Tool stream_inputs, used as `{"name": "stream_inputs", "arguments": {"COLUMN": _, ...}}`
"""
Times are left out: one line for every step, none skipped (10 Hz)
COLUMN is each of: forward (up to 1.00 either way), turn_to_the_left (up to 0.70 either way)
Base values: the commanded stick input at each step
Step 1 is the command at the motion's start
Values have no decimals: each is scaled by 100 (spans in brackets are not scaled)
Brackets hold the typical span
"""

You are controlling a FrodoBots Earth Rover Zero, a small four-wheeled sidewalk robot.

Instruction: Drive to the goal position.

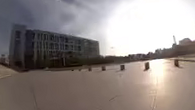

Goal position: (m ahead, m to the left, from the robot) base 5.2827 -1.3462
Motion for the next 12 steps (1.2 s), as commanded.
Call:
{"name": "stream_inputs", "arguments": {"forward": 70, "turn_to_the_left": 35}}
{"name": "stream_inputs", "arguments": {"forward": 70, "turn_to_the_left": 0}}
{"name": "stream_inputs", "arguments": {"forward": 70, "turn_to_the_left": 0}}
{"name": "stream_inputs", "arguments": {"forward": 70, "turn_to_the_left": 0}}
{"name": "stream_inputs", "arguments": {"forward": 70, "turn_to_the_left": 0}}
{"name": "stream_inputs", "arguments": {"forward": 70, "turn_to_the_left": 0}}
{"name": "stream_inputs", "arguments": {"forward": 70, "turn_to_the_left": -24}}
{"name": "stream_inputs", "arguments": {"forward": 70, "turn_to_the_left": -24}}
{"name": "stream_inputs", "arguments": {"forward": 70, "turn_to_the_left": -24}}
{"name": "stream_inputs", "arguments": {"forward": 70, "turn_to_the_left": -24}}
{"name": "stream_inputs", "arguments": {"forward": 70, "turn_to_the_left": -24}}
{"name": "stream_inputs", "arguments": {"forward": 70, "turn_to_the_left": -24}}
